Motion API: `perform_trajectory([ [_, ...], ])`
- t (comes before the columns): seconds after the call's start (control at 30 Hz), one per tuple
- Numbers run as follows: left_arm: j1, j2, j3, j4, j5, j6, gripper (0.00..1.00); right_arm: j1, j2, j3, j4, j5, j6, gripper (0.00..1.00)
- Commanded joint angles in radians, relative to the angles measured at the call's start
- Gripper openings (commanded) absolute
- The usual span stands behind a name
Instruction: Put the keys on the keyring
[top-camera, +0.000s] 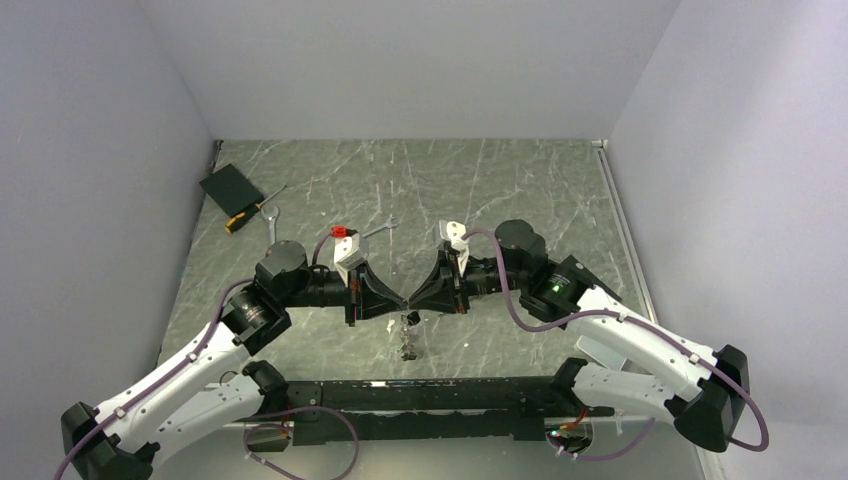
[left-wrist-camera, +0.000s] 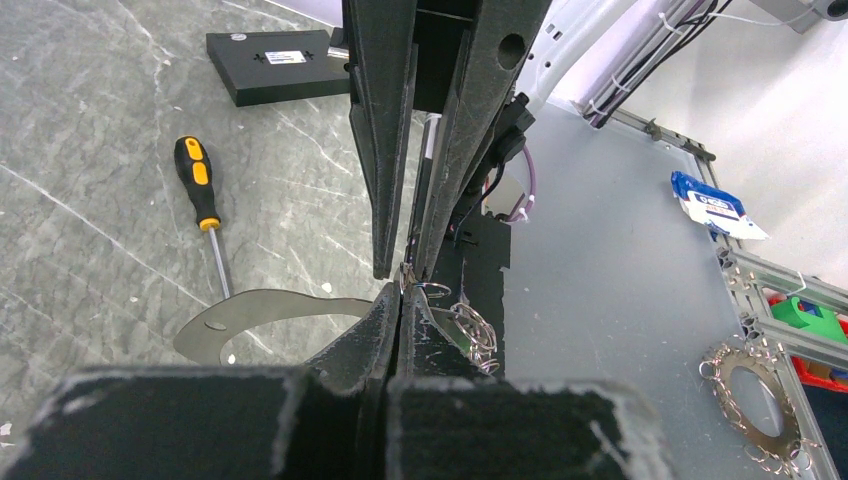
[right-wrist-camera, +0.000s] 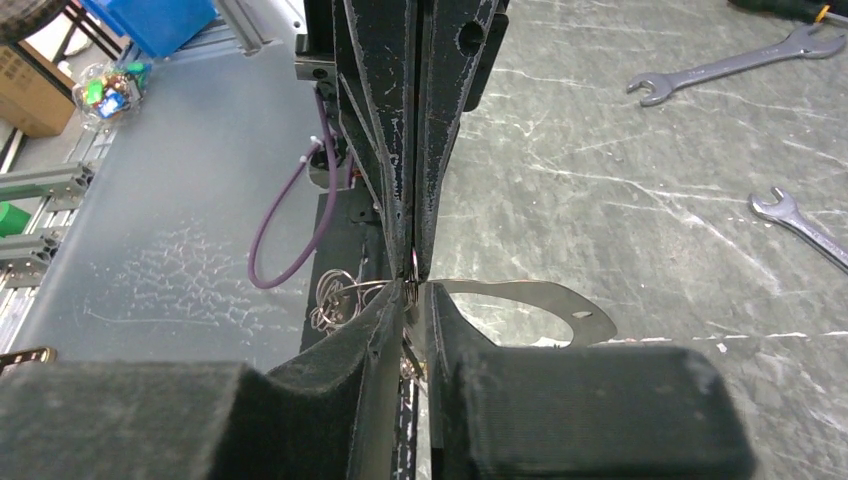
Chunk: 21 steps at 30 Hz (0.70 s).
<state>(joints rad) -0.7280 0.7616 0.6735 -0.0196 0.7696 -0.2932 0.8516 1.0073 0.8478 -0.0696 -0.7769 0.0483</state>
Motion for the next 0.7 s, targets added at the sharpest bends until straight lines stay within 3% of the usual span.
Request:
perform_trajectory([
  [0.0,-0.005,-0.008,0.016,0.074,0.007,0.009,0.00,-0.002,0.012,0.039,0.063,-0.030,0.004,0.14],
  [0.27,-0.004,-0.007,0.012,0.075,0.001,0.009,0.00,-0.002,0.018,0.044,0.050,-0.040,-0.005,0.00],
  [0.47,-0.005,0.001,0.015,0.064,-0.018,0.009,0.00,-0.002,0.005,0.035,0.039,-0.010,-0.008,0.00],
  [0.67,-0.006,0.003,0.011,0.054,-0.075,-0.003,0.38,-0.002,-0.018,0.039,-0.033,0.114,-0.021,0.00],
])
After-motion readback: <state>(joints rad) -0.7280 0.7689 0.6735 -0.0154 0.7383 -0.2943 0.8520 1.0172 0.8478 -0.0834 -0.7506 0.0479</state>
